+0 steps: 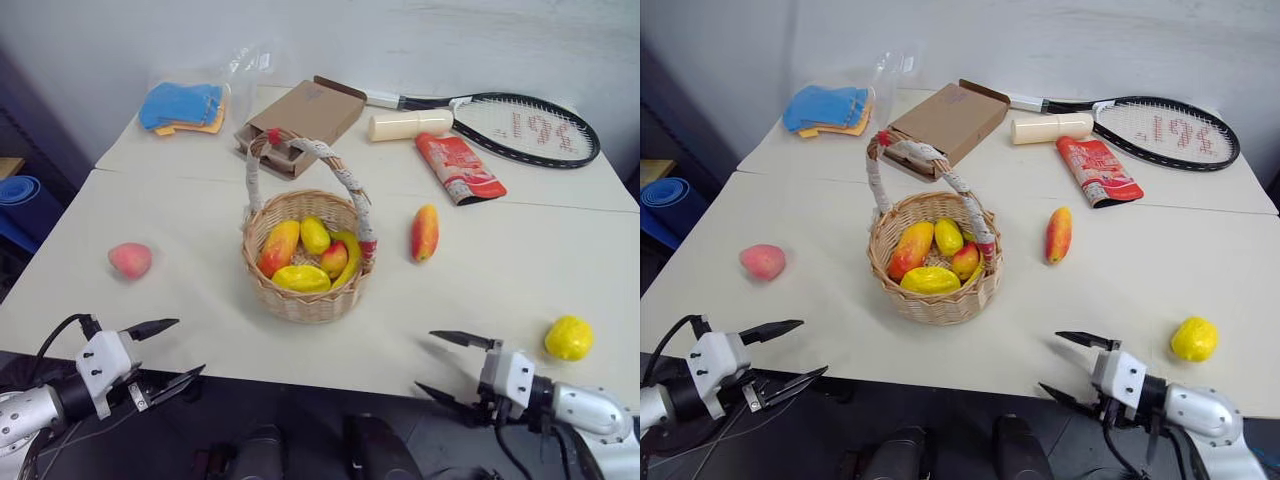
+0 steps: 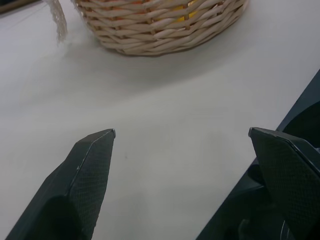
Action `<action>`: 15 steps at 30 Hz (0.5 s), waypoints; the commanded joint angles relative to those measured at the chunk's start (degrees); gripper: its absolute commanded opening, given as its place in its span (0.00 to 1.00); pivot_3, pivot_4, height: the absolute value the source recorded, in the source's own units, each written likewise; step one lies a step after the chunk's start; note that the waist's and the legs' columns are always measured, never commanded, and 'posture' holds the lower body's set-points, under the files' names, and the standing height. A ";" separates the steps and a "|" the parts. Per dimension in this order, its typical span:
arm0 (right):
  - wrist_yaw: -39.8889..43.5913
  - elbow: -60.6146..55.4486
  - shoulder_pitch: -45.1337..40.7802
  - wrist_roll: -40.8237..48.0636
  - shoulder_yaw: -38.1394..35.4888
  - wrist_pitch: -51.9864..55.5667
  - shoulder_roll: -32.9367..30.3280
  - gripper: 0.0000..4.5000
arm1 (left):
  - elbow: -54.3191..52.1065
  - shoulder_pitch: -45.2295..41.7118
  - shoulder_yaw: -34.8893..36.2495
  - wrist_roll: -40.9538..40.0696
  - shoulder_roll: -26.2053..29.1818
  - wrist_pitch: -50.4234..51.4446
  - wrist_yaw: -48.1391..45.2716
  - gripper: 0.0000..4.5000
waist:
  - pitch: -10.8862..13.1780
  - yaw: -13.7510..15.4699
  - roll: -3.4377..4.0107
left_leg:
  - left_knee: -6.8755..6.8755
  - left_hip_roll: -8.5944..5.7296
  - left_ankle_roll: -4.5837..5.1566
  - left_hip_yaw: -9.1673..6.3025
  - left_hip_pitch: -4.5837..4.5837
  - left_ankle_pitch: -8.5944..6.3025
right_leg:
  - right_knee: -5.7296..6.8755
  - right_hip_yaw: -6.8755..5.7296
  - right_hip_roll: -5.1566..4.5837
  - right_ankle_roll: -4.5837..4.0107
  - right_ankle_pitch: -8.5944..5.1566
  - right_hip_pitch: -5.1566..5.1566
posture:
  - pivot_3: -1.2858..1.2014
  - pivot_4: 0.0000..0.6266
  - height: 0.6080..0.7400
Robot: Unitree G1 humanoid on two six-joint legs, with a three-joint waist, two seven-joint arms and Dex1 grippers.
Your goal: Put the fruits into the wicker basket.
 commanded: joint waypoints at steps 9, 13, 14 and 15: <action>4.04 -9.27 -7.22 21.21 -0.63 3.72 5.39 0.99 | 2.10 4.52 19.64 -11.94 -8.90 7.28 10.67 1.00 | -0.03 -0.83 -0.07 | -0.01 0.07 0.00 0.00 0.04 0.00 | 0.09 -0.02 0.04 0.54 0.29 0.00 | 0.52 0.24 1.00; 4.21 -15.61 -10.11 25.63 -2.67 6.99 4.25 0.99 | 5.61 7.15 27.71 -14.21 -11.85 10.68 15.88 1.00 | -0.05 -0.50 -0.13 | 0.02 0.12 -0.07 -0.07 -0.02 -0.04 | 0.07 -0.13 0.09 0.68 0.37 -0.08 | 0.52 0.24 1.00; 4.91 -17.16 -10.78 27.04 -2.85 8.81 2.96 0.99 | 7.58 7.82 28.88 -13.78 -11.86 11.18 16.72 1.00 | -0.06 -0.37 -0.15 | 0.02 0.11 -0.08 -0.07 0.00 -0.05 | 0.04 -0.13 0.09 0.68 0.37 -0.06 | 0.52 0.24 1.00; 5.65 -18.22 -12.16 27.34 -2.85 8.82 2.49 0.99 | 10.32 8.23 30.01 -13.16 -11.70 11.00 17.19 1.00 | -0.06 -0.21 -0.15 | 0.04 0.11 -0.09 -0.07 -0.01 -0.05 | 0.02 -0.13 0.09 0.68 0.37 -0.05 | 0.52 0.24 1.00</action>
